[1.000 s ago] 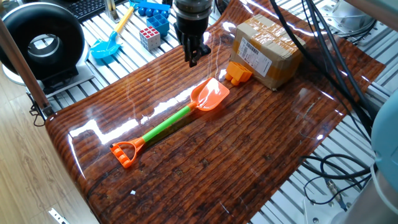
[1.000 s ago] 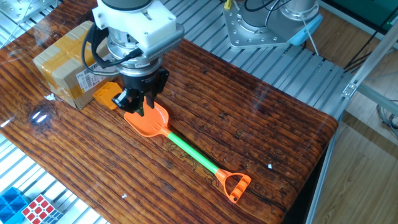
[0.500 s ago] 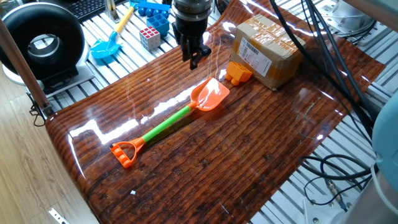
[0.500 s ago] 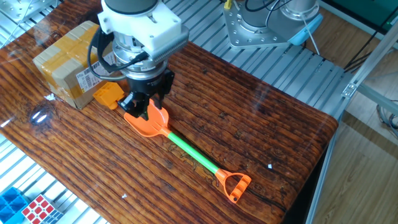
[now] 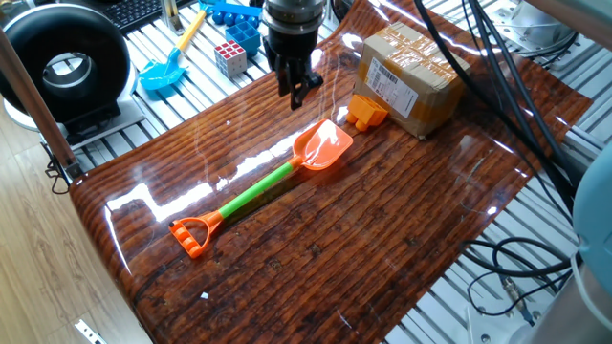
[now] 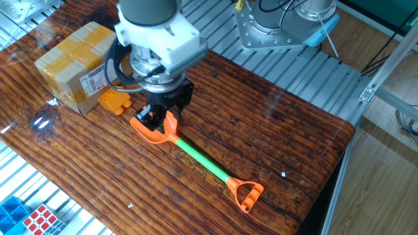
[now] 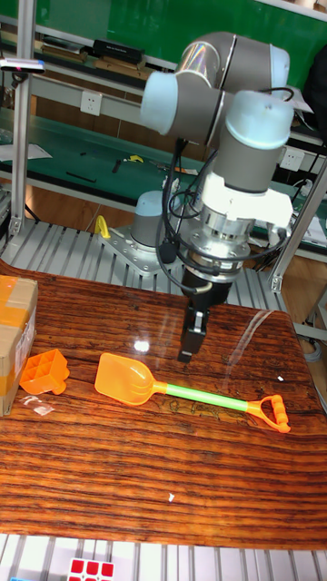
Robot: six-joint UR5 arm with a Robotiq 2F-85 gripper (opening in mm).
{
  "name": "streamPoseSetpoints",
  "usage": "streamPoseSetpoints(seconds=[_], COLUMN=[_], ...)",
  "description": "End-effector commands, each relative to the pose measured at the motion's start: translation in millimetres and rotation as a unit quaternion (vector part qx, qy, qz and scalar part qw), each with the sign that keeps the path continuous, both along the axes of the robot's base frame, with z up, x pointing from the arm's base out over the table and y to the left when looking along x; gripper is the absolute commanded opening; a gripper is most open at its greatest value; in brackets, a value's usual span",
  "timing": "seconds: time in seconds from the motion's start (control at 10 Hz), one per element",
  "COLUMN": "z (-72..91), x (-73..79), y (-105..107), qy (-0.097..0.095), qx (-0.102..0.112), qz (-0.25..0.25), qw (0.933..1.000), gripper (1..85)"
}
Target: Use a shovel to scoop up an object
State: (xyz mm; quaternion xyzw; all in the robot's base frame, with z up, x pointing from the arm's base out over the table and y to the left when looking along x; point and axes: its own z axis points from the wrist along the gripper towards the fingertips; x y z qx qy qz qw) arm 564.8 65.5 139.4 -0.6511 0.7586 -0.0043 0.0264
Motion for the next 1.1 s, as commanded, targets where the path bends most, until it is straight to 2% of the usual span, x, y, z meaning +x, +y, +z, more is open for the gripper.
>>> streamPoseSetpoints(seconds=[0.0, 0.3, 0.6, 0.8, 1.0], z=[-18.2, -34.0, -41.4, -46.5, -56.3], x=[-4.4, -7.2, -11.7, -16.2, -14.9], y=[21, 35, 28, 31, 34], qy=[0.0, -0.008, -0.01, -0.01, -0.019], qx=[0.012, 0.027, 0.019, 0.021, 0.021], qz=[-0.02, -0.016, -0.019, -0.03, -0.04], qw=[0.9997, 0.9995, 0.9996, 0.9993, 0.9988], gripper=[43.0, 42.7, 44.0, 44.7, 44.7])
